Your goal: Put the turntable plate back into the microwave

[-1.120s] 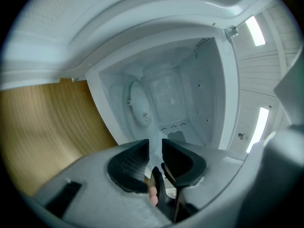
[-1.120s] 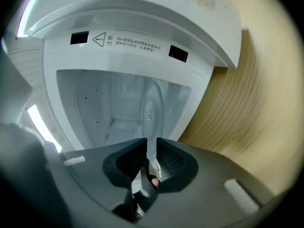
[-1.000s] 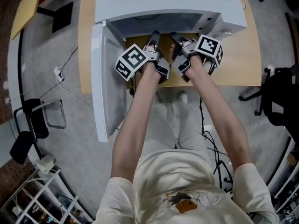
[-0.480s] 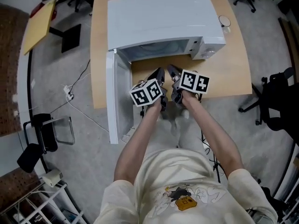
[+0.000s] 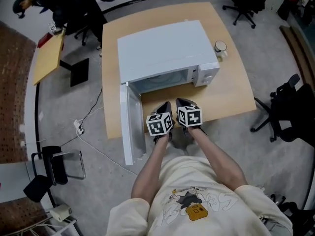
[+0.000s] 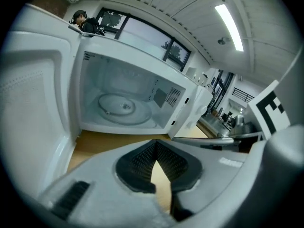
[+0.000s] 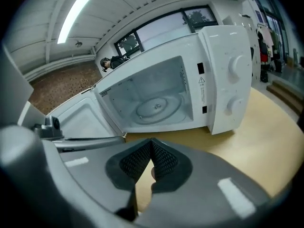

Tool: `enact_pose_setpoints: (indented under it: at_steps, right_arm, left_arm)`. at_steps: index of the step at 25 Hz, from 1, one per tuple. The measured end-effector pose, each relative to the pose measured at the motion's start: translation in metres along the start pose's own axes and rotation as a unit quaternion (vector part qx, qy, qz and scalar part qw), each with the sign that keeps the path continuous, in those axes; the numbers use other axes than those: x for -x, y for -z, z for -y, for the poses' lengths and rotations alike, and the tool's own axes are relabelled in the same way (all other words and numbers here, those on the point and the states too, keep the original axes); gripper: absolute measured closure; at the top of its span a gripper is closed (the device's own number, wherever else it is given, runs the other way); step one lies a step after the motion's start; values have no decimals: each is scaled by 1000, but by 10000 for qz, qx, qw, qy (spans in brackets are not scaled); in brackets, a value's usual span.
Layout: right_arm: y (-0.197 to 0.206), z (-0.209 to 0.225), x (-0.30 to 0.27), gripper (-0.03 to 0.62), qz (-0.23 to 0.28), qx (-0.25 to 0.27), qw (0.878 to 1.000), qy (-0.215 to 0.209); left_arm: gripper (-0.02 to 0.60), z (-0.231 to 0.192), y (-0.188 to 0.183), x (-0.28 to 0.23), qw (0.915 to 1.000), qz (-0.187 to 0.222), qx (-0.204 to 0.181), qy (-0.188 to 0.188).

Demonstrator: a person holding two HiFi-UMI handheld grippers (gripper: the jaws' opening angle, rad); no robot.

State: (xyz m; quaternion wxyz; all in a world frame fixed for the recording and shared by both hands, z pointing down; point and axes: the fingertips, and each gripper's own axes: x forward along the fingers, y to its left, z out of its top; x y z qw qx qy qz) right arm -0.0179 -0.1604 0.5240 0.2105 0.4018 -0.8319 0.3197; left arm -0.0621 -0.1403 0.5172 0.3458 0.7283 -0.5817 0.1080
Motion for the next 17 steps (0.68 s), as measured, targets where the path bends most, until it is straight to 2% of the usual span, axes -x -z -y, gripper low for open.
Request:
enact_pose_setpoints:
  at_steps: [3,5,12,17]
  right_arm:
    - [-4,-4,0,588,87,127,9998,88]
    - [-5,-10,2,588,143,126,9998,106]
    - [-2,-18,7,588,235,27,9997,109]
    - [0,-20,15,588,299,-128,9994,81]
  left_arm:
    - [581,6,-8,6,9996,233,-184,-6]
    - [581,7,-6,11,9992,350,-170,-4]
    - [581,-7,-7,18,9994,335,89,35]
    - [581,-3,-8,30,9992,353,136,104]
